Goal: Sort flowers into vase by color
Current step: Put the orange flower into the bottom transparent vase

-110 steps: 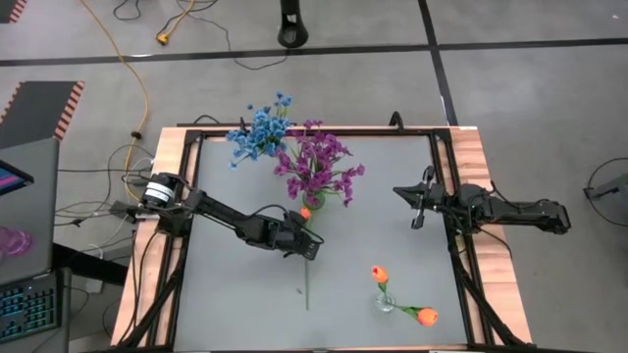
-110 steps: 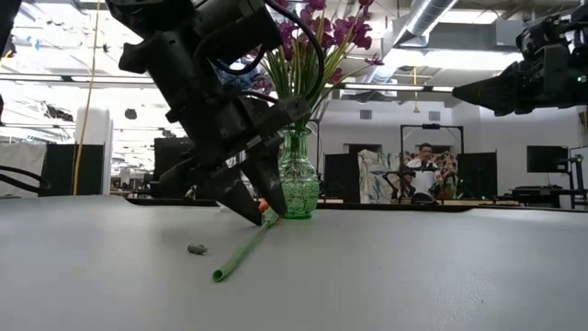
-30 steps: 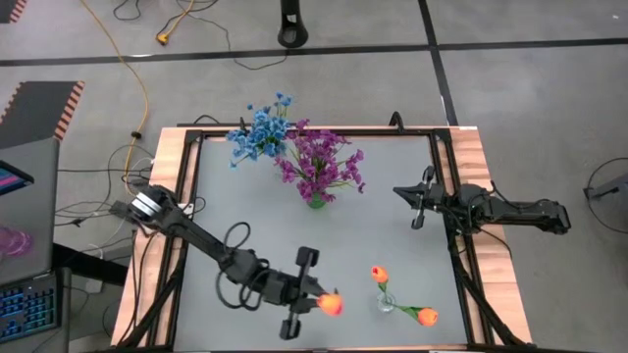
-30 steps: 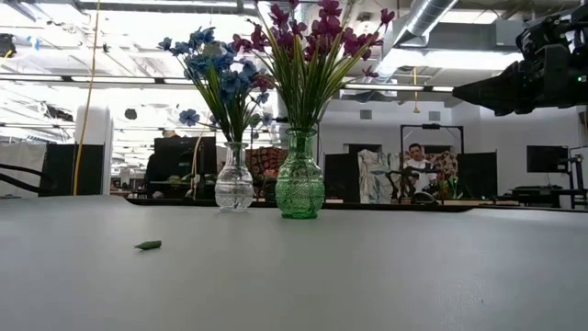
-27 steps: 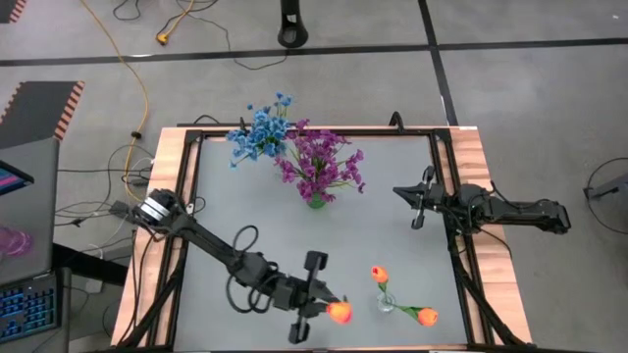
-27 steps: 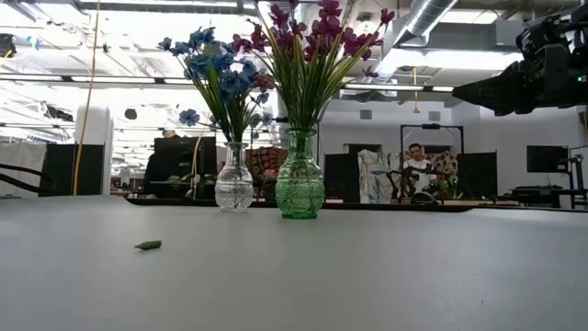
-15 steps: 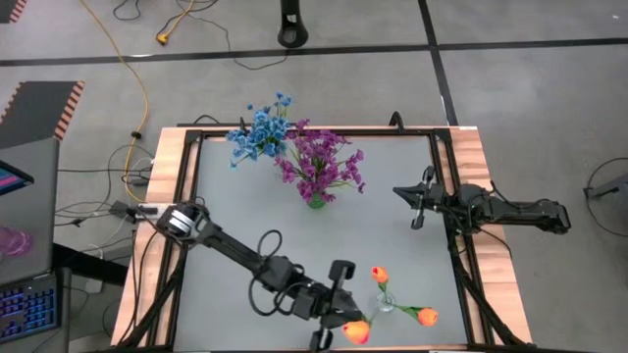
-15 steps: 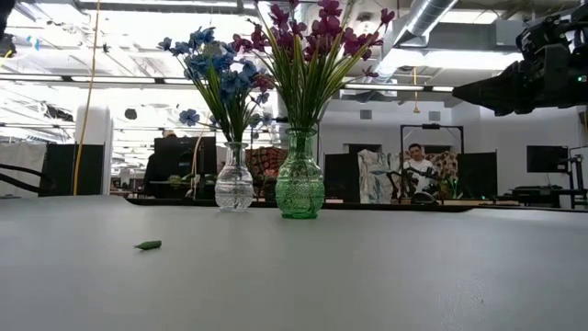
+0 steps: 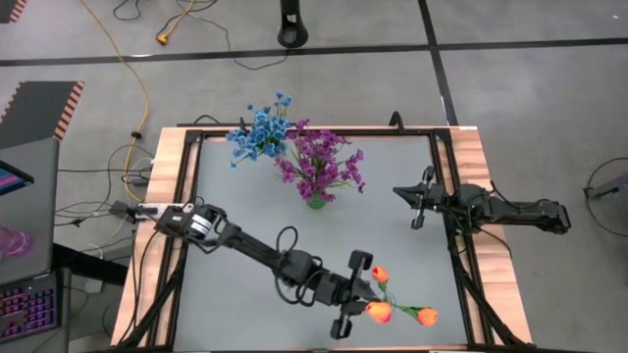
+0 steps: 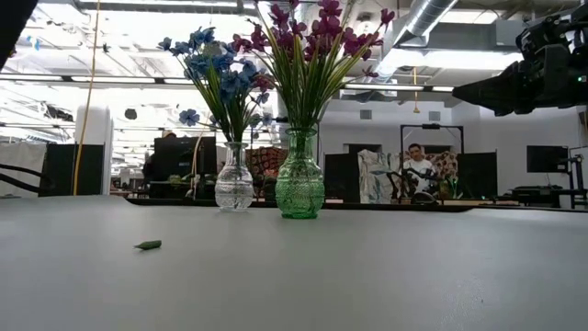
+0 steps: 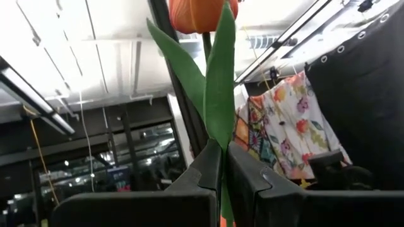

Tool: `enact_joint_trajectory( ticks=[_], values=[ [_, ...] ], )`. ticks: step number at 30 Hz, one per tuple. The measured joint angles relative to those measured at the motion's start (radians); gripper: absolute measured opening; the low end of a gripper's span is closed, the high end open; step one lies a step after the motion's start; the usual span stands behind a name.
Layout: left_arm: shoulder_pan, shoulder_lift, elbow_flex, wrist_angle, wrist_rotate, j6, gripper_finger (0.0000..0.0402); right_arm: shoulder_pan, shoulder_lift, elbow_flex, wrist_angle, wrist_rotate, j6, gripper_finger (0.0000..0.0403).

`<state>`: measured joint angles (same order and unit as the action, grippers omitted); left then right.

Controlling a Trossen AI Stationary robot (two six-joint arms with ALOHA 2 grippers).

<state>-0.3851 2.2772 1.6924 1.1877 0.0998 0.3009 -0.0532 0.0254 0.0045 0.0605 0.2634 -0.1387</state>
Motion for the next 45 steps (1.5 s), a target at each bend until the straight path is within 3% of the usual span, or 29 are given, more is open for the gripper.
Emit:
enact_joint_trajectory(
  ticks=[22,29,45],
  values=[
    [0.01,0.0,0.0,-0.177,-0.041,-0.035,0.0,0.0,0.0,0.0,0.0,0.0,0.0,0.0031],
    [0.01,0.0,0.0,-0.241,-0.124,-0.062,0.0002,0.0,0.0,0.0,0.0,0.0,0.0,0.0031],
    [0.011,0.0,0.0,-0.296,-0.195,-0.102,0.0082,0.0,0.0,0.0,0.0,0.0,0.0,0.0031]
  ],
)
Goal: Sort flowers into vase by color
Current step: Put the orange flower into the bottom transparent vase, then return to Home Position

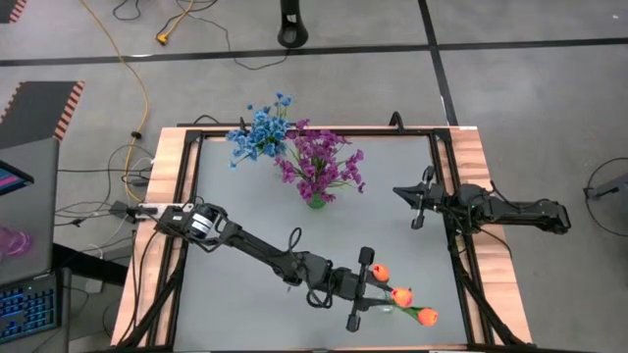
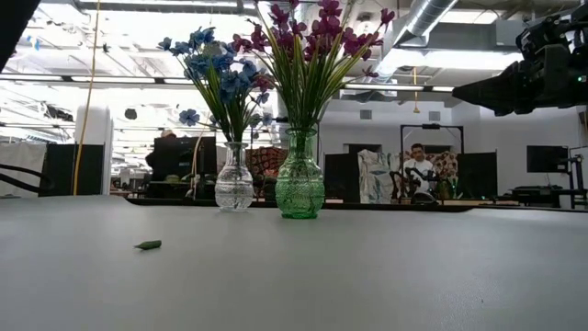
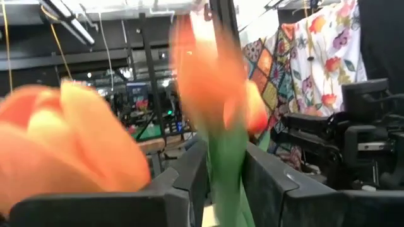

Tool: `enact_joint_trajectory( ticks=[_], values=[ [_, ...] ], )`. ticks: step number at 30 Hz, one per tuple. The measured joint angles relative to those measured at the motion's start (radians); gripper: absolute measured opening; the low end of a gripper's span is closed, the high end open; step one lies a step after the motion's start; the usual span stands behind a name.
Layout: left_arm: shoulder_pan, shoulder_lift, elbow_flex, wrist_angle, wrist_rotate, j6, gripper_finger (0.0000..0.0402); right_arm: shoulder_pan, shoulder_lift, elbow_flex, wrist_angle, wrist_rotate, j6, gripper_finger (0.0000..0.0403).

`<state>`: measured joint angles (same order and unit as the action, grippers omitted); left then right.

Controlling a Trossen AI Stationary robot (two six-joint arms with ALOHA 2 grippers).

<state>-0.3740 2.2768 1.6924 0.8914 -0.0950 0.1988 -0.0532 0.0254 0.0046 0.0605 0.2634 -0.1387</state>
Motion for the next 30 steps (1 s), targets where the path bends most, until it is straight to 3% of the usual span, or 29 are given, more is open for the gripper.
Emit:
enact_joint_trajectory(
  ticks=[15,30],
  values=[
    [0.001,-0.004,0.0,-0.092,-0.051,-0.036,0.0087,0.0,0.0,0.0,0.0,0.0,0.0,0.0031],
    [0.0,-0.097,0.0,-0.328,-0.052,-0.042,0.0046,0.0,0.0,0.0,0.0,0.0,0.0,0.0031]
  ],
)
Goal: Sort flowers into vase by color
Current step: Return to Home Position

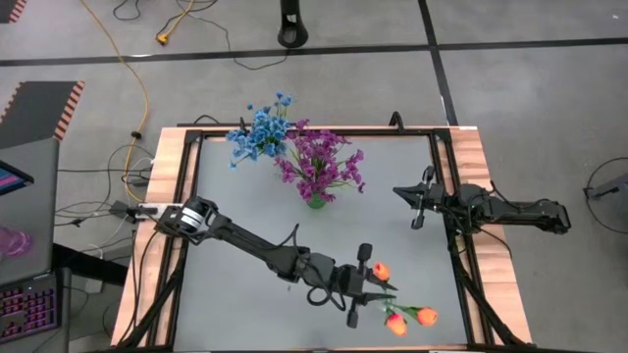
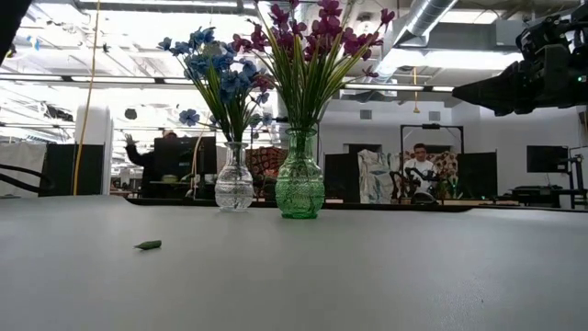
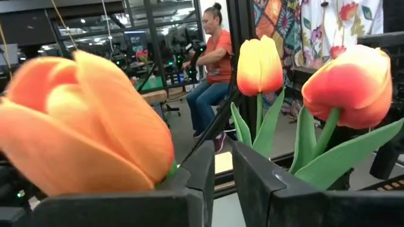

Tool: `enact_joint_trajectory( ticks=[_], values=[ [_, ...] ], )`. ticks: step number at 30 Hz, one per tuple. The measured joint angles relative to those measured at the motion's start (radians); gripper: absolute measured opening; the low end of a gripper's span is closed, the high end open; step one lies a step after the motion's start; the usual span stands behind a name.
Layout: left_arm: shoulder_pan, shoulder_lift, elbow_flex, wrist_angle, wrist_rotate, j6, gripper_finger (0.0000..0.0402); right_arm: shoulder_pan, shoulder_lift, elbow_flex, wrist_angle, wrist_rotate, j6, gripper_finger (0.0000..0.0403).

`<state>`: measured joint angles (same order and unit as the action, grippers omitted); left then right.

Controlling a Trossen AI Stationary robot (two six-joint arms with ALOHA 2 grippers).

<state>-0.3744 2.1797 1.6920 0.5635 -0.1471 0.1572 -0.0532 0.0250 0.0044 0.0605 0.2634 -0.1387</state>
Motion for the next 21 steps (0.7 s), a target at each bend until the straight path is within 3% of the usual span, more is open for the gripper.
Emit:
enact_joint_trajectory(
  ticks=[8,21],
  values=[
    [-0.002,-0.003,0.0,-0.026,0.0,-0.013,0.0003,0.0,0.0,0.0,0.0,0.0,0.0,0.0031],
    [-0.004,-0.052,-0.001,-0.205,0.001,-0.014,0.0005,0.0,0.0,0.0,0.0,0.0,0.0,0.0031]
  ],
)
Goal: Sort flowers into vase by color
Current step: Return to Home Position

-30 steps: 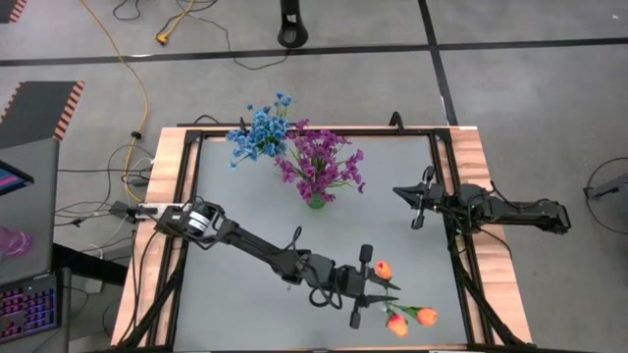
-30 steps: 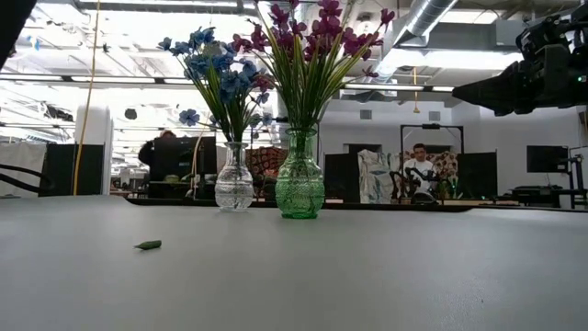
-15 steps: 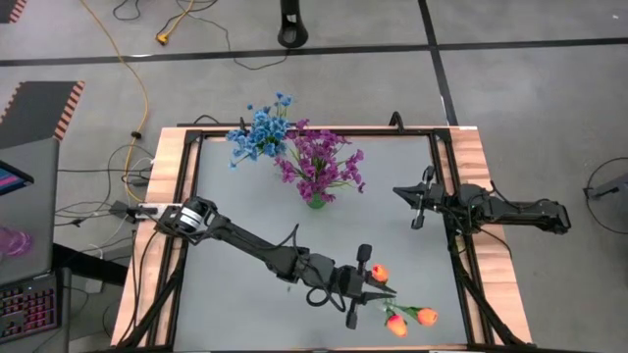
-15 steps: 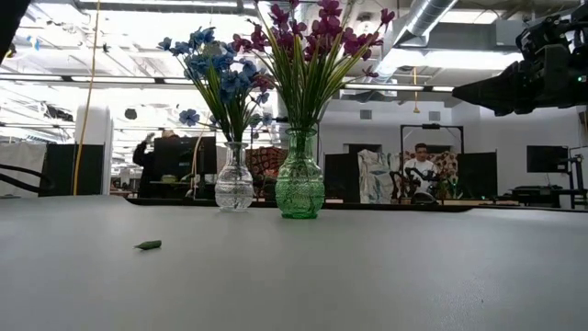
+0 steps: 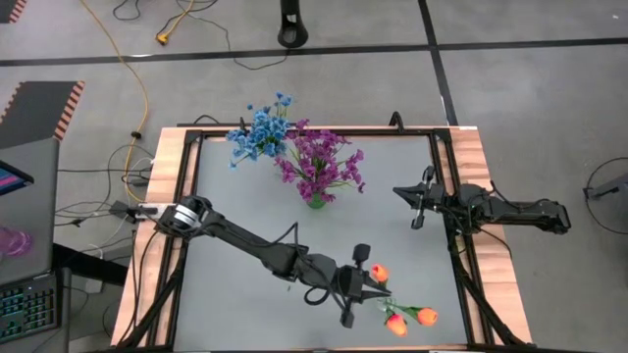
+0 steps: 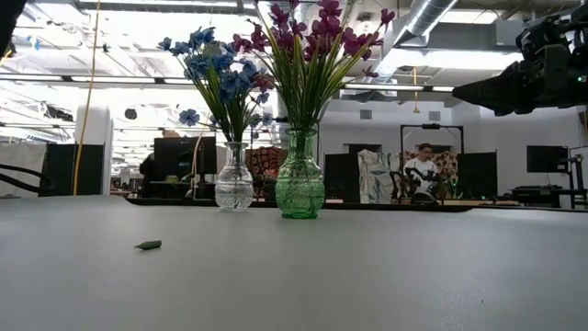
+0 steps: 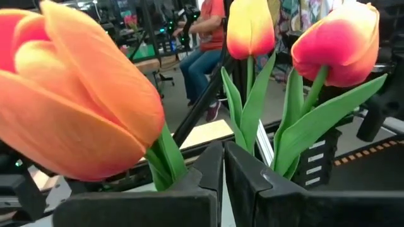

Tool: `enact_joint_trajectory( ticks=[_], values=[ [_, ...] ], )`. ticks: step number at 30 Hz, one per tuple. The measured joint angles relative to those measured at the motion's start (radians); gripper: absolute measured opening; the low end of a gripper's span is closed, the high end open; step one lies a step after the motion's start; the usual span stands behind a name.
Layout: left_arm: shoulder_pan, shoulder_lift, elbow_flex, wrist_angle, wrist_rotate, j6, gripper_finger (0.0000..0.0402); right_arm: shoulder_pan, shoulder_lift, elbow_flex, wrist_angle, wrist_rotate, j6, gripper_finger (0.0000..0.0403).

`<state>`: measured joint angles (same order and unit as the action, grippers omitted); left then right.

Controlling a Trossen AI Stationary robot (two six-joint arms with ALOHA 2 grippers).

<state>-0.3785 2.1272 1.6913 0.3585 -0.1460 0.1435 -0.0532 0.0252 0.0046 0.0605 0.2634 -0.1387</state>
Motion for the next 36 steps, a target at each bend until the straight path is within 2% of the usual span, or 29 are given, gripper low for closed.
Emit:
enact_joint_trajectory(
  ticks=[9,16,20,24,29,33,36],
  values=[
    [-0.002,-0.02,-0.016,-0.017,-0.005,0.016,0.0004,0.0,0.0,0.0,0.0,0.0,0.0,0.0031],
    [-0.003,-0.178,-0.193,-0.001,-0.055,0.033,0.0003,0.0,0.0,0.0,0.0,0.0,0.0,0.0031],
    [-0.006,-0.328,-0.38,0.035,-0.135,0.035,0.0003,0.0,0.0,0.0,0.0,0.0,0.0,0.0031],
    [-0.01,-0.504,-0.644,0.198,-0.213,0.035,0.0003,0.0,0.0,0.0,0.0,0.0,0.0,0.0031],
    [0.007,-0.725,-0.971,0.42,-0.244,0.026,0.0003,0.0,0.0,0.0,0.0,0.0,0.0,0.0031],
    [0.061,-0.878,-1.182,0.461,-0.27,-0.028,0.0001,0.0,0.0,0.0,0.0,0.0,0.0,0.0031],
    [0.119,-0.98,-1.31,0.506,-0.254,-0.075,0.0,0.0,0.0,0.0,0.0,0.0,0.0,0.0031]
  ],
)
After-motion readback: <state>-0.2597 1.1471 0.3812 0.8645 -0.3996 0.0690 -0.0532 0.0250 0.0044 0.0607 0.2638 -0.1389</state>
